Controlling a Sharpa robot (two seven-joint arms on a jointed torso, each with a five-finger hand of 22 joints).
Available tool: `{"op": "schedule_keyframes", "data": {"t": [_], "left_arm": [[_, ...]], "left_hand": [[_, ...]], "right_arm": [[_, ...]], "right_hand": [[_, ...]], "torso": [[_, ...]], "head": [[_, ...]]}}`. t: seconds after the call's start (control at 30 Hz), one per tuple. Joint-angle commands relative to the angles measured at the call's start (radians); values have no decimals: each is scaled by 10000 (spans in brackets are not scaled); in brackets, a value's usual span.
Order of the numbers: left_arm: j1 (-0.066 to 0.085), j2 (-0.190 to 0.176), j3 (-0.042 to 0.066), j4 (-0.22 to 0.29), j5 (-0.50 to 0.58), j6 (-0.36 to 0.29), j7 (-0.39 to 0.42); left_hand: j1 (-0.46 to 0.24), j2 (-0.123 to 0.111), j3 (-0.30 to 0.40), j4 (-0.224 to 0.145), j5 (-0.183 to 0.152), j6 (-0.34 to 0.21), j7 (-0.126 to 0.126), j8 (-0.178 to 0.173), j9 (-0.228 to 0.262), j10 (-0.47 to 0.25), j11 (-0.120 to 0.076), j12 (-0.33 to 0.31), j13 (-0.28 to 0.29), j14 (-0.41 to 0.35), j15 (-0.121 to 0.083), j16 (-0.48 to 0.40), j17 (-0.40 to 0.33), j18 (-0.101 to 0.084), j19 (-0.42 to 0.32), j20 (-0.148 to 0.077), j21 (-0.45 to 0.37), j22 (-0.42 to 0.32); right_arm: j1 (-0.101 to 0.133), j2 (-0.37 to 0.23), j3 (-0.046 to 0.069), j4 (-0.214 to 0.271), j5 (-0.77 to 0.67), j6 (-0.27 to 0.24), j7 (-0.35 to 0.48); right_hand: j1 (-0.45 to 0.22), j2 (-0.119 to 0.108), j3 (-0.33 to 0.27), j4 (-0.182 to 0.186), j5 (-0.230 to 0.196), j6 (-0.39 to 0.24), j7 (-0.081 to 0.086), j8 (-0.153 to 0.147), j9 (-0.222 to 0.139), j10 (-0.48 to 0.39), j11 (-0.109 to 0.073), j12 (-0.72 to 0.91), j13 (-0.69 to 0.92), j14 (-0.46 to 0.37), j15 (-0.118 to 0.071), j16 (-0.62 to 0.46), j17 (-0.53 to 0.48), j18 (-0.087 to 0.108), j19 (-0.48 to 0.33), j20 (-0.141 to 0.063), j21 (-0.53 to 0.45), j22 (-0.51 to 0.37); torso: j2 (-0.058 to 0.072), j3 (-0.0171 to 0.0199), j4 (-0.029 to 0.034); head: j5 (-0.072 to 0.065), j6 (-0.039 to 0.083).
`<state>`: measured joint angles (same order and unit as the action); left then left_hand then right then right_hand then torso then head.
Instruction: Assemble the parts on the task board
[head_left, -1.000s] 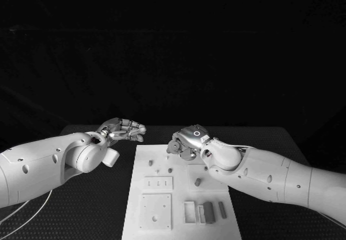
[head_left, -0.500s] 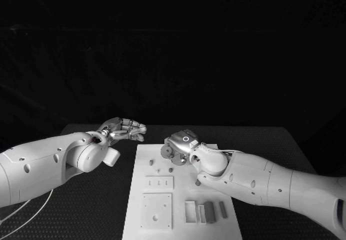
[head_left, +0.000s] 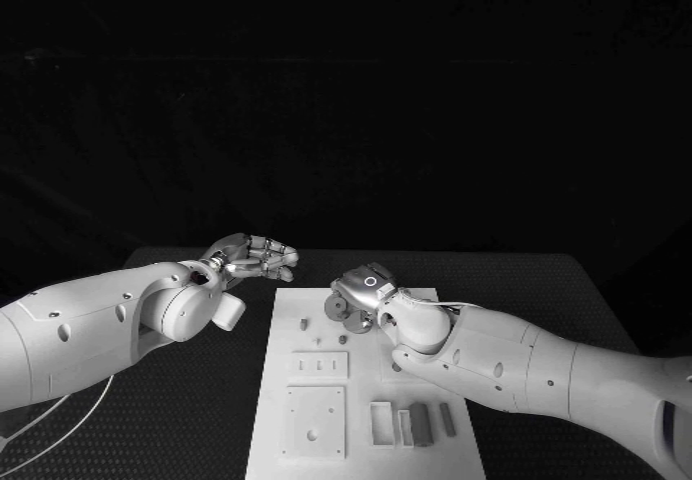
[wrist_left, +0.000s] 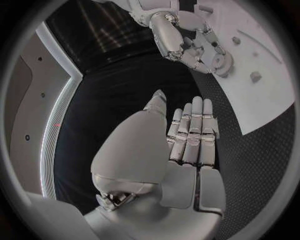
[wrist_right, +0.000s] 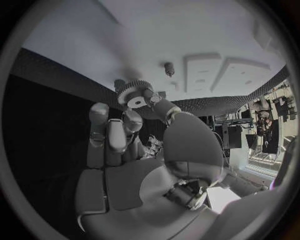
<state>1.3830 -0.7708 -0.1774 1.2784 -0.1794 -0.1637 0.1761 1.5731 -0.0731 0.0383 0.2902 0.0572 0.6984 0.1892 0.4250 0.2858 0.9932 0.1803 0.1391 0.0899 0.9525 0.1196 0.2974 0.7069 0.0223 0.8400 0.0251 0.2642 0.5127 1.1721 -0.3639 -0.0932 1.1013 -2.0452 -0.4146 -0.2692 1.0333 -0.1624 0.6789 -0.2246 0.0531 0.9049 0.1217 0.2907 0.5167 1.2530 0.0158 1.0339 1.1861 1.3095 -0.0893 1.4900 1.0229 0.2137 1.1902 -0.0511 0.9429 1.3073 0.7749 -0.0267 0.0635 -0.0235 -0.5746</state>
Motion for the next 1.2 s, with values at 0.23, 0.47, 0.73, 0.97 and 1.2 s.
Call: {"op": "schedule_keyframes", "data": {"t": [0.23, 0.47, 0.73, 0.97, 1.2], "left_arm": [[5, 46, 7, -13, -25, 125, 125], [5, 83, 7, -23, -25, 144, 128], [5, 121, 7, -59, -25, 166, 127], [4, 138, 7, -99, -25, 179, 125], [-1, 185, 7, -132, -25, 197, 128]], "left_hand": [[-81, -3, -5, 1, -58, 40, 306, -49, 16, 78, 5, -73, -11, 87, 9, -54, 16, -77, 7, -45, -68, -14], [-82, -3, -7, 1, -58, 39, 306, -52, 17, 77, 5, -76, -12, 86, 9, -59, 20, -78, 8, -45, -72, -14], [-81, -1, -7, 0, -58, 38, 305, -54, 18, 78, 6, -78, -13, 86, 9, -63, 23, -78, 9, -46, -74, -14], [-81, 1, -8, 0, -58, 37, 305, -57, 19, 77, 6, -81, -14, 86, 10, -67, 27, -78, 9, -46, -77, -14], [-80, 2, -10, -1, -58, 35, 305, -60, 20, 78, 7, -84, -14, 87, 10, -72, 31, -79, 10, -46, -81, -14]], "right_arm": [[-59, 117, 0, -136, -137, 209, 90], [-90, 218, -2, -293, -80, 184, 137], [-204, 434, -11, -603, -56, 101, 178], [-245, 516, -47, -749, -21, 87, 208], [-255, 579, -64, -870, 62, 97, 260]], "right_hand": [[21, -84, -14, 68, -29, 84, 61, 39, 9, 62, 0, -54, -22, 87, 9, -48, 16, 481, 45, -15, -55, 39], [24, -75, -14, 71, -29, 85, 61, 37, 9, 64, -1, -55, -26, 91, 8, -50, 16, 481, 48, -15, -57, 39], [28, -67, -14, 72, -29, 82, 62, 33, 9, 65, -1, -57, -30, 94, 8, -52, 17, 481, 51, -16, -59, 39], [39, -55, -15, 69, -29, 72, 63, 25, 6, 67, 0, -58, -34, 98, 7, -54, 18, 481, 54, -18, -62, 40], [45, -52, -19, 64, -29, 64, 65, 17, 5, 68, 2, -59, -38, 103, 7, -56, 22, 481, 57, -20, -65, 40]], "torso": [[-4, 12, -21], [-6, 8, -14], [4, 10, 4], [2, 8, -3], [-6, 9, -38]], "head": [[17, -36], [6, -48], [9, -54], [37, -76], [53, -95]]}}
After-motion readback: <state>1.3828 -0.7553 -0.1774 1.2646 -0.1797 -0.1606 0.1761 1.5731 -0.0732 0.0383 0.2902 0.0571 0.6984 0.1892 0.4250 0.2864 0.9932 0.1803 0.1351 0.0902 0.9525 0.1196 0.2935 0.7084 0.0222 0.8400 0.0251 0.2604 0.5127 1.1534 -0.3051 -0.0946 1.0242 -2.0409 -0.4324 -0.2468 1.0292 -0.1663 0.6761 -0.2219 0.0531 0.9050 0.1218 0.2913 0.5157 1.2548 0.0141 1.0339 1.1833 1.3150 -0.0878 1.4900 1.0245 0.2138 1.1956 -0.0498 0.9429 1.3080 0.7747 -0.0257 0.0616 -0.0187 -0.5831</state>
